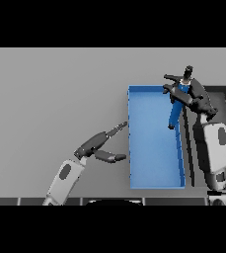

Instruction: Pick up the blue pipe and place it into the blue bin.

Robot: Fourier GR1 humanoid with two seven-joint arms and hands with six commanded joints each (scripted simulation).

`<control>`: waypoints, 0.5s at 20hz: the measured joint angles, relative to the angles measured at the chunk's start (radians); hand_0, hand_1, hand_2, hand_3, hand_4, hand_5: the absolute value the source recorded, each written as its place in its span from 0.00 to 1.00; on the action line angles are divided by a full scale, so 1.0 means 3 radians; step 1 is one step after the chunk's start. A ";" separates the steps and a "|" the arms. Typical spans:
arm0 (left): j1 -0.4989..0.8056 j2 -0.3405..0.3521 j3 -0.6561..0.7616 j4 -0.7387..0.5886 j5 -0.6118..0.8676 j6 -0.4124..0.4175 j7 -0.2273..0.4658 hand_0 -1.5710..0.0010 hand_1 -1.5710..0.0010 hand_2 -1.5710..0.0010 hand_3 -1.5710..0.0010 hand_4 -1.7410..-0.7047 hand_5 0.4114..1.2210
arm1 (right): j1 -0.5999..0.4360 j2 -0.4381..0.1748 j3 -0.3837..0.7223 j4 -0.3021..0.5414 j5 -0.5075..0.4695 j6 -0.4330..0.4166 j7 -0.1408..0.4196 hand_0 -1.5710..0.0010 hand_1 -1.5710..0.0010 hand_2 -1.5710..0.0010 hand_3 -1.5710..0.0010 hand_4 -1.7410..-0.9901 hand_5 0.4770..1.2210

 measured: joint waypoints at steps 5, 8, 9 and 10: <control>0.0042 0.0025 -0.0021 -0.0035 -0.0002 -0.0020 -0.0035 1.00 1.00 1.00 1.00 0.83 0.01 | 0.0312 -0.0033 0.0317 -0.0005 0.0252 -0.0377 0.0170 0.00 0.00 0.00 0.35 0.00 1.00; -0.0016 0.0009 -0.0008 -0.0048 0.0010 -0.0016 0.0031 1.00 1.00 1.00 1.00 0.83 0.01 | 0.0330 -0.0263 0.0722 0.0196 0.0205 -0.0700 0.0170 0.07 0.15 0.15 0.50 0.08 1.00; -0.0021 0.0005 -0.0015 -0.0034 -0.0006 -0.0011 0.0043 1.00 1.00 1.00 1.00 0.83 0.01 | 0.0323 -0.0348 0.0888 0.0272 0.0117 -0.0773 0.0170 0.25 0.32 0.32 0.60 0.20 1.00; -0.0009 0.0017 -0.0004 -0.0043 -0.0002 -0.0009 0.0031 1.00 1.00 1.00 1.00 0.83 0.01 | 0.0252 -0.0453 0.1068 0.0391 -0.0003 -0.0880 0.0169 0.40 0.46 0.45 0.68 0.32 1.00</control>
